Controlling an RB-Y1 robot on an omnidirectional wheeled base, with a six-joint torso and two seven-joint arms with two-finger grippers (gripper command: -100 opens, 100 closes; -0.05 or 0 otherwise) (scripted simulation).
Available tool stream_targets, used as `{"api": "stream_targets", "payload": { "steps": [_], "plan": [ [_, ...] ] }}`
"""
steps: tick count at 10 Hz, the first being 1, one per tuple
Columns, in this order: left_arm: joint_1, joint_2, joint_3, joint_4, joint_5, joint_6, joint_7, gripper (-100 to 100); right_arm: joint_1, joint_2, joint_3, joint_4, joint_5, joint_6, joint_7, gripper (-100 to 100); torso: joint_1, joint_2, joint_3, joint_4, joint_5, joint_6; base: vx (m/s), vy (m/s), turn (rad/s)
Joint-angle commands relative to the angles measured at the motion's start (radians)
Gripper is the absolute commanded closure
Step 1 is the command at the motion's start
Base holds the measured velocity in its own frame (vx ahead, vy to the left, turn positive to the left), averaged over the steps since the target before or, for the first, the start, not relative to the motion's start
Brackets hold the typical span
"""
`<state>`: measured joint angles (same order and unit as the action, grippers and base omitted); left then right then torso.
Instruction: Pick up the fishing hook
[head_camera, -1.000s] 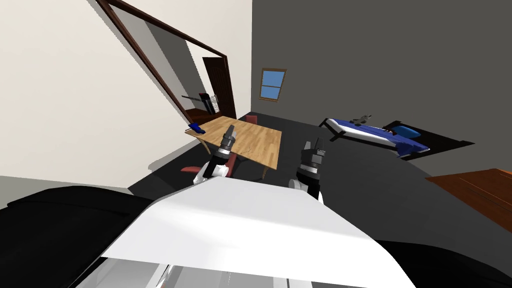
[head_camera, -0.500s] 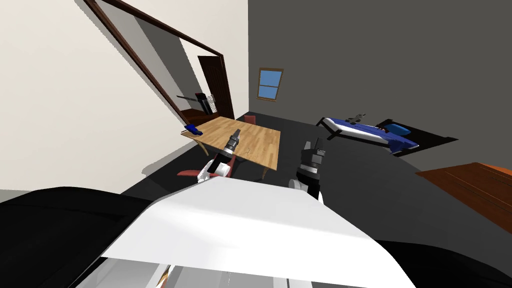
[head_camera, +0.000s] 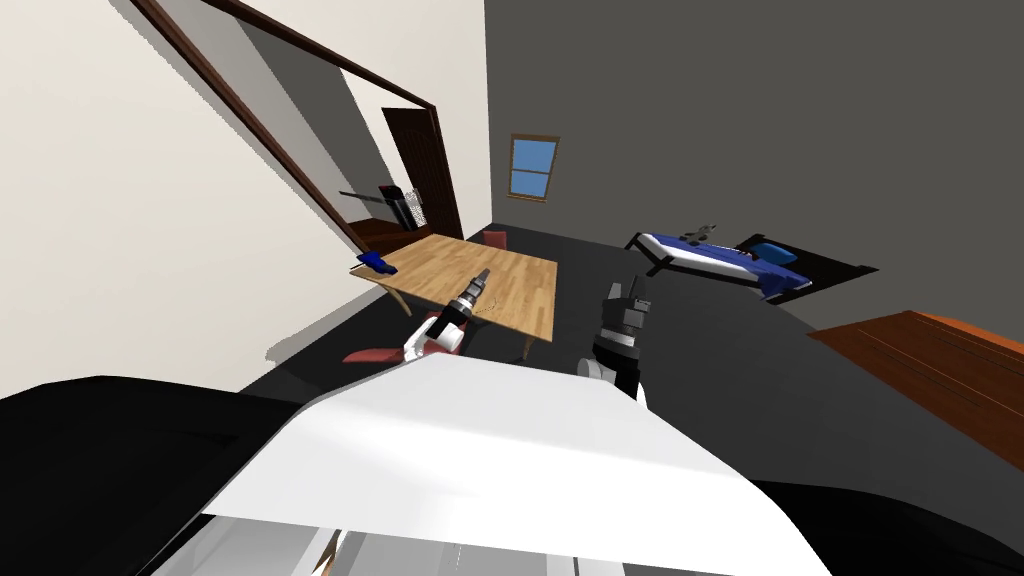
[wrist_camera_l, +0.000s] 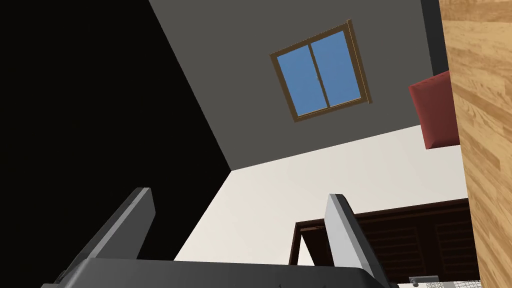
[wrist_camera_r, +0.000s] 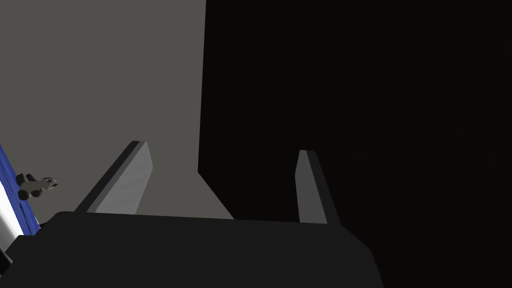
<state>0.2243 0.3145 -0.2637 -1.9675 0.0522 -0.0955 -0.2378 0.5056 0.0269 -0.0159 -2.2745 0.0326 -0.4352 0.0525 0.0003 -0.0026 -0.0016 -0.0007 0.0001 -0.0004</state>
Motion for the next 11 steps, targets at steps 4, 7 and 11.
{"api": "stream_targets", "payload": {
  "steps": [4,7,11],
  "plan": [
    [-0.061,0.042,-0.023,0.111,-0.004,0.134,-0.031,-100,0.0,0.0,0.0,0.0,0.0,0.0,0.0,0,-0.001,0.0,0.0,0.0,0.0,0.0,0.025,-0.004,-0.09],
    [-0.098,0.064,-0.03,0.177,-0.011,0.198,-0.05,-100,0.0,0.0,0.0,0.0,0.0,0.0,0.0,0,-0.002,0.001,0.001,0.0,0.0,0.0,0.013,-0.017,-0.094],
    [-0.134,0.084,-0.032,0.272,-0.022,0.276,-0.069,-100,0.0,0.0,0.0,0.0,0.0,0.0,0.0,0,-0.003,0.001,0.001,0.0,-0.001,0.0,0.014,-0.031,-0.069]
  ]
}}
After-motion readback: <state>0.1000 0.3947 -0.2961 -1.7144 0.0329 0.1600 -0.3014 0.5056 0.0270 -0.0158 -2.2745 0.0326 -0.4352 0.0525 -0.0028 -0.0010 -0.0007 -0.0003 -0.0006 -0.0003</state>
